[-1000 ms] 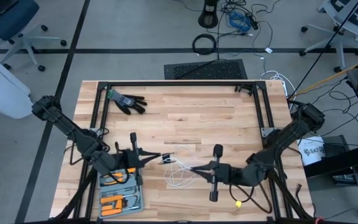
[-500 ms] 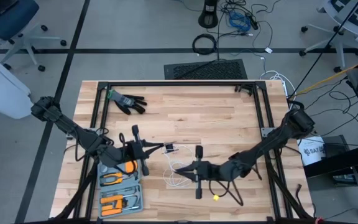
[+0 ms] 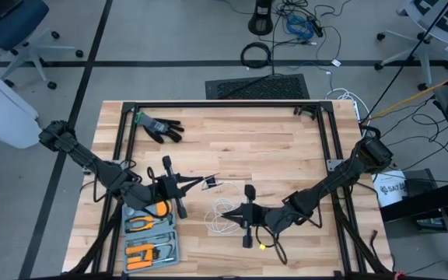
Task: Coil cords
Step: Uncoil the white cable wire from the spool
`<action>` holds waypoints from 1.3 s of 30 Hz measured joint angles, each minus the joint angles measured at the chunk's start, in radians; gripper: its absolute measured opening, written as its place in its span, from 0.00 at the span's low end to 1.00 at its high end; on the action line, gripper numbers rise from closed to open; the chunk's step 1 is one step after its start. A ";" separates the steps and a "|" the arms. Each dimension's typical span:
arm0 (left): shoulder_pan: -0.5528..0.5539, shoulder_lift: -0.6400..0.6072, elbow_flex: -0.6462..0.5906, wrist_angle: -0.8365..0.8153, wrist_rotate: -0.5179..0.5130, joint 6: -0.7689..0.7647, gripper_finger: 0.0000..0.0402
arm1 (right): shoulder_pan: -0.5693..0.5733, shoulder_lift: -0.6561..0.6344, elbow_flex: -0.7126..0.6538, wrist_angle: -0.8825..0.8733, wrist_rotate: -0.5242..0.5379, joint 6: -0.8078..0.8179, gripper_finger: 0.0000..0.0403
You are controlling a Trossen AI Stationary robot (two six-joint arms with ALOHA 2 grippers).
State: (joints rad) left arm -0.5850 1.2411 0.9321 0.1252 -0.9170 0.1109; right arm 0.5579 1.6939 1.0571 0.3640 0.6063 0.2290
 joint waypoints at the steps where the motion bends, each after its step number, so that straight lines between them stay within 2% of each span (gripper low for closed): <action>1: -0.003 0.000 0.000 0.002 0.000 0.000 0.00 | 0.001 0.000 0.000 -0.026 0.011 0.012 0.02; 5: -0.020 0.000 0.000 0.002 0.000 0.000 0.00 | 0.020 0.000 0.000 -0.130 0.043 0.045 0.12; 11: -0.040 0.000 0.000 0.001 0.000 0.000 0.00 | 0.072 -0.018 0.000 -0.263 0.052 0.148 0.31; 15: -0.040 0.000 0.000 0.001 0.000 -0.001 0.00 | 0.114 -0.050 0.000 -0.280 0.120 0.177 0.39; 21: -0.040 0.000 0.000 0.001 0.005 -0.003 0.00 | 0.148 -0.068 0.000 -0.168 0.231 0.067 0.39; 28: -0.040 0.000 0.000 0.002 0.053 -0.048 0.00 | 0.132 -0.068 0.000 0.028 0.231 -0.119 0.36; 30: -0.039 0.000 0.000 0.003 0.053 -0.052 0.00 | 0.121 -0.068 0.000 0.054 0.209 -0.136 0.36; 35: -0.039 0.000 0.000 0.011 0.053 -0.052 0.00 | 0.068 -0.068 0.000 0.048 0.067 -0.107 0.39; 39: -0.039 0.000 0.000 0.027 0.069 -0.052 0.00 | 0.040 -0.068 0.000 0.005 0.046 -0.109 0.46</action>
State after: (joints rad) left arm -0.6239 1.2415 0.9321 0.1520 -0.8480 0.0586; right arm 0.5983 1.6264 1.0573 0.3686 0.6524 0.1204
